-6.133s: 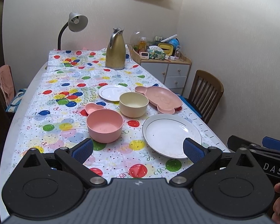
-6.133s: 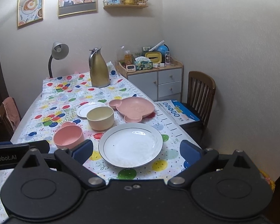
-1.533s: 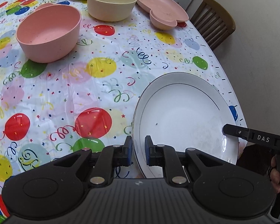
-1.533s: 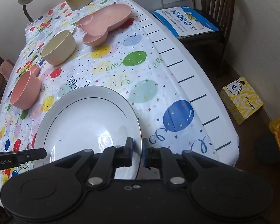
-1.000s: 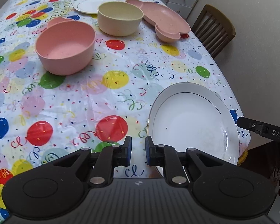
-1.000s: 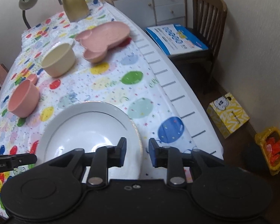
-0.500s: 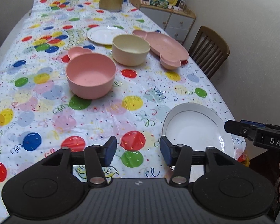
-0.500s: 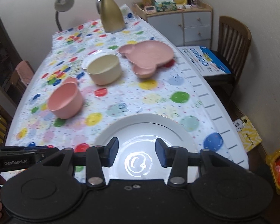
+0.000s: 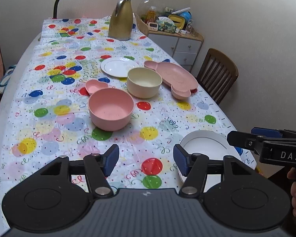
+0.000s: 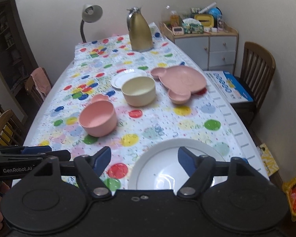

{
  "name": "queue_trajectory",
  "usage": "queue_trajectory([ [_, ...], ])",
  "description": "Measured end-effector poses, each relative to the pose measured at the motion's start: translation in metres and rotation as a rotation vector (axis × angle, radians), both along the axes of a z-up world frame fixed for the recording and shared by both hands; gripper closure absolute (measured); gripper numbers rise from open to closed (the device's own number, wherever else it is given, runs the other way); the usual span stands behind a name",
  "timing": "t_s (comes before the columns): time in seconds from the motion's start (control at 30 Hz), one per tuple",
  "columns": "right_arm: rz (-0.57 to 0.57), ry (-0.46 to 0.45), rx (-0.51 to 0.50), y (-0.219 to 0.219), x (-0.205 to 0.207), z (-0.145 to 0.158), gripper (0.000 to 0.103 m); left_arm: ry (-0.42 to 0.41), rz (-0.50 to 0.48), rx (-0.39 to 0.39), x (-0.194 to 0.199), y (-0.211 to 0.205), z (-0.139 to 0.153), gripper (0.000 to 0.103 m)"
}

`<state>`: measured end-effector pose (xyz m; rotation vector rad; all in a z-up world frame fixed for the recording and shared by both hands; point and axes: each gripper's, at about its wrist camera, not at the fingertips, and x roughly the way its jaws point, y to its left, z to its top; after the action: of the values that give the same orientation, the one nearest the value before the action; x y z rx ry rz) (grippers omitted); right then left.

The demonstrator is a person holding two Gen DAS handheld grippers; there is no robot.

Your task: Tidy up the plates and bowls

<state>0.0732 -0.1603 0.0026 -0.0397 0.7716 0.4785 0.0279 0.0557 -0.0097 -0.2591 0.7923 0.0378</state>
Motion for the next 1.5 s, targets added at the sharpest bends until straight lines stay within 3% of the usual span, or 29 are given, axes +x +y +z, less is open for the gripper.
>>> queue_trajectory([
  [0.13, 0.007, -0.004, -0.007, 0.008, 0.007, 0.007, 0.019, -0.020, 0.009, 0.017, 0.007, 0.003, 0.007, 0.032],
  [0.5, 0.034, -0.031, -0.024, 0.032, 0.065, 0.020, 0.001, -0.025, 0.066, 0.057, 0.067, 0.019, 0.017, 0.023],
  [1.13, 0.160, -0.054, -0.132, 0.101, 0.224, 0.031, 0.001, 0.063, 0.193, 0.110, 0.217, 0.085, 0.011, 0.023],
  [1.5, 0.181, -0.011, -0.188, 0.141, 0.316, 0.000, 0.002, 0.138, 0.232, 0.135, 0.291, 0.114, -0.021, 0.023],
])
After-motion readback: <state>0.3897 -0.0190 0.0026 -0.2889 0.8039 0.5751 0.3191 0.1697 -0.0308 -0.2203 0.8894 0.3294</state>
